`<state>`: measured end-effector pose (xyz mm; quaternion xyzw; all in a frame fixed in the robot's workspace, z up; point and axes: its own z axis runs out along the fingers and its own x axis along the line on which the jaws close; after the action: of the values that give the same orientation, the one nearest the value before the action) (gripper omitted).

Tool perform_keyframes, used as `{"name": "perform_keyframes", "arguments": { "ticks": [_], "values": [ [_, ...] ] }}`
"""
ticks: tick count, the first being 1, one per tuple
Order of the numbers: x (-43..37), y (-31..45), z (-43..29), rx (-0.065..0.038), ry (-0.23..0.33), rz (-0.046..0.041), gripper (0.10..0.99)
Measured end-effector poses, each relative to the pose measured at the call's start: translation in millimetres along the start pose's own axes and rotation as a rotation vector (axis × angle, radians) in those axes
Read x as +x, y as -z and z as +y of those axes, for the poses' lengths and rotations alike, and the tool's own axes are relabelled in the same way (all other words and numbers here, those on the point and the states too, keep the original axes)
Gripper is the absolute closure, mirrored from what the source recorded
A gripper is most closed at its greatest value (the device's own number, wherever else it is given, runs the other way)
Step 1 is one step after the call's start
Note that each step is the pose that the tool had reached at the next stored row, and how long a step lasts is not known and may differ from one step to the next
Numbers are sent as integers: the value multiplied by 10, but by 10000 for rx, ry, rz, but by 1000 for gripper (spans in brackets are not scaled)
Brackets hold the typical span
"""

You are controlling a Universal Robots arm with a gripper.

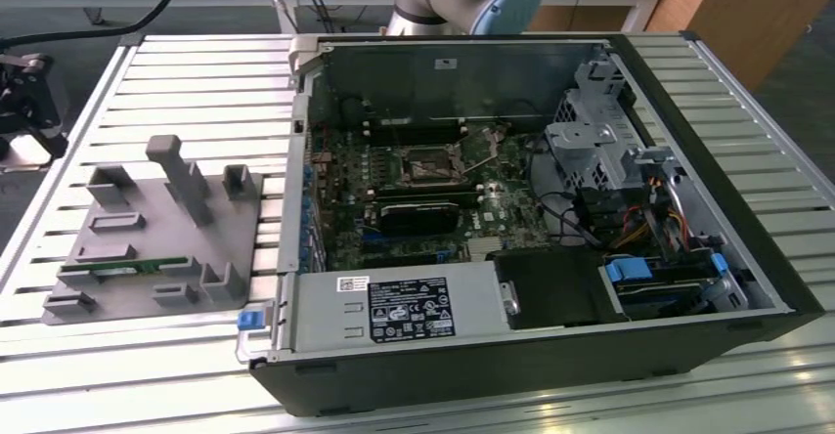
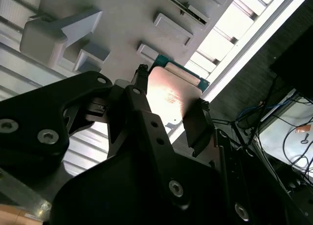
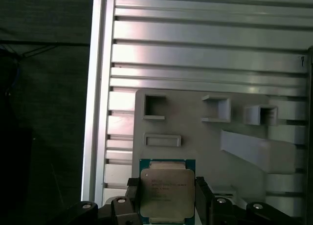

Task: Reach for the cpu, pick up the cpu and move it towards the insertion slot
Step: 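Pick up the cpu and move it towards the insertion slot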

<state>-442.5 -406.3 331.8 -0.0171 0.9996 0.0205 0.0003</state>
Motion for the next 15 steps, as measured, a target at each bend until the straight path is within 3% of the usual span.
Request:
{"name": "perform_keyframes", "arguments": {
  "ticks": [15],
  "values": [
    [0, 184, 9, 2, -1, 0, 549]
  ]
}}
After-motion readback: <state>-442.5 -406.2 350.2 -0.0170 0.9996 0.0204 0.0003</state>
